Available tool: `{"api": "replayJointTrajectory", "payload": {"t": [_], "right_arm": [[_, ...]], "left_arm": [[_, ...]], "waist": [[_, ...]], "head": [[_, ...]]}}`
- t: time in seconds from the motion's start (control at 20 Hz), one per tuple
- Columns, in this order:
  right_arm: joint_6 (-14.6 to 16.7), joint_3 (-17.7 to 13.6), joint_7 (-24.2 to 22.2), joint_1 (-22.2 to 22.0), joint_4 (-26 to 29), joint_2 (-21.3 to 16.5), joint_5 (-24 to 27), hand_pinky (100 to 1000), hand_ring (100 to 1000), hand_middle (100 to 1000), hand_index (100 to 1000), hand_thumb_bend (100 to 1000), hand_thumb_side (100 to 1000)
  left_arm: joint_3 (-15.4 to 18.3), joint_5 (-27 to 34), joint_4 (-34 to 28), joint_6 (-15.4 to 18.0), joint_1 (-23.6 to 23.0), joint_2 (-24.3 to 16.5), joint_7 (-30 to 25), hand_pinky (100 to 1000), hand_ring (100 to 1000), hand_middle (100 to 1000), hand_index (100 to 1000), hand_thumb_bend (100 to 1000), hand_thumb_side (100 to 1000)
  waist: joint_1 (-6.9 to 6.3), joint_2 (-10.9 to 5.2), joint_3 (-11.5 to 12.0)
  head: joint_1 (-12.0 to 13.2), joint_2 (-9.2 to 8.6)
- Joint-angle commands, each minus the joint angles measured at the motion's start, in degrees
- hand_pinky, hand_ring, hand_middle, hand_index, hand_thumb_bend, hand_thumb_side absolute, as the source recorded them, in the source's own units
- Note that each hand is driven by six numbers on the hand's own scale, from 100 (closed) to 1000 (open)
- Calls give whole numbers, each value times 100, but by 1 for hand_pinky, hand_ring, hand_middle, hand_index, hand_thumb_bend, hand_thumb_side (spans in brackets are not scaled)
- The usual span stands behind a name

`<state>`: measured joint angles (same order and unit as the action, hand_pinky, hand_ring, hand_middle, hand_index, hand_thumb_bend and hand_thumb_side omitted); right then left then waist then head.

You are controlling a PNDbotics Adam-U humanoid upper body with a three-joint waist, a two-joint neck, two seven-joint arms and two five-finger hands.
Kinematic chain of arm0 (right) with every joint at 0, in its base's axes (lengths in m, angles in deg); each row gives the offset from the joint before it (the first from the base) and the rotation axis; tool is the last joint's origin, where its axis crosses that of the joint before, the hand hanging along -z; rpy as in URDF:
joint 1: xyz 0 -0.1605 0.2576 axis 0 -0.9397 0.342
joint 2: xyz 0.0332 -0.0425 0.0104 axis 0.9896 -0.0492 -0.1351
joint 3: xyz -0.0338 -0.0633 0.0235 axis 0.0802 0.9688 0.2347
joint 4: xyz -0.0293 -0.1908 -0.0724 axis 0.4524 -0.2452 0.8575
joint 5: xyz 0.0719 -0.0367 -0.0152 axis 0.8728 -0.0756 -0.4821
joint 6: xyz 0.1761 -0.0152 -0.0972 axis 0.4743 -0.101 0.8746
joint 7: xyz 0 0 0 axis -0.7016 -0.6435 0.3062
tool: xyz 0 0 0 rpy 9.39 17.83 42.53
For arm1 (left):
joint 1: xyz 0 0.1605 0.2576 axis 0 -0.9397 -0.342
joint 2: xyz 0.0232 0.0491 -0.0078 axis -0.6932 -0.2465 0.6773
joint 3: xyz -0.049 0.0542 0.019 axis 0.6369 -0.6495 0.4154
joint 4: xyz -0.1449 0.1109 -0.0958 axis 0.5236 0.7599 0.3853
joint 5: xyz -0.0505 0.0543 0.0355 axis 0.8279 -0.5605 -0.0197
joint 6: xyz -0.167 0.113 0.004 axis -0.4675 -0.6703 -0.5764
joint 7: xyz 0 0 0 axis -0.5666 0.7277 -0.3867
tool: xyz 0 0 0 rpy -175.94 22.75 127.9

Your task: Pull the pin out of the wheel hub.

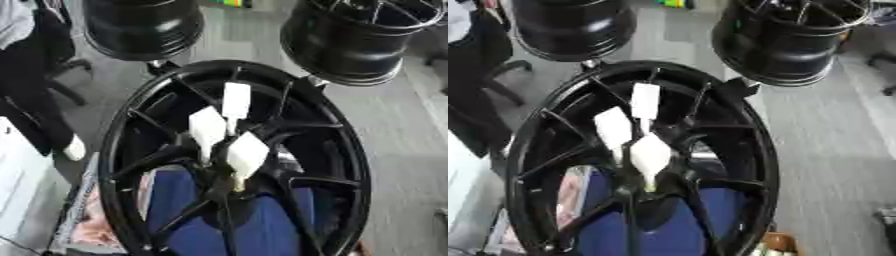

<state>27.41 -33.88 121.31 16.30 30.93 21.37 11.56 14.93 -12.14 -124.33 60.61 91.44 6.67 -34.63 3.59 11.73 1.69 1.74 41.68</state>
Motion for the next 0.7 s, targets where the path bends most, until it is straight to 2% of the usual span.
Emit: {"api": "replayJointTrajectory", "payload": {"t": [0.05, 0.2, 0.4, 0.7], "right_arm": [[-401, -77, 404, 31, 35, -156, -14, 861, 735, 644, 774, 100, 140], [-407, -73, 407, 27, 35, -161, -13, 861, 735, 644, 773, 100, 143], [-413, -37, 375, 67, 35, -193, -5, 861, 735, 643, 773, 100, 142], [-425, 64, 271, 224, 35, -280, 34, 862, 734, 642, 773, 100, 150]], "left_arm": [[79, -28, -51, 27, 79, -99, 2, 661, 642, 596, 761, 100, 476], [-46, -106, -8, 70, 142, -128, -126, 670, 649, 601, 765, 100, 454], [-543, -417, -102, 358, 409, -359, -453, 697, 675, 624, 780, 107, 370], [-1360, -910, -728, 859, 757, -1071, -957, 733, 712, 659, 800, 213, 396]], "waist": [[-21, -95, -9], [-26, -101, -16], [-56, -106, -65], [-158, -78, -207]], "head": [[-14, -58], [-10, -59], [30, -74], [137, -123]]}}
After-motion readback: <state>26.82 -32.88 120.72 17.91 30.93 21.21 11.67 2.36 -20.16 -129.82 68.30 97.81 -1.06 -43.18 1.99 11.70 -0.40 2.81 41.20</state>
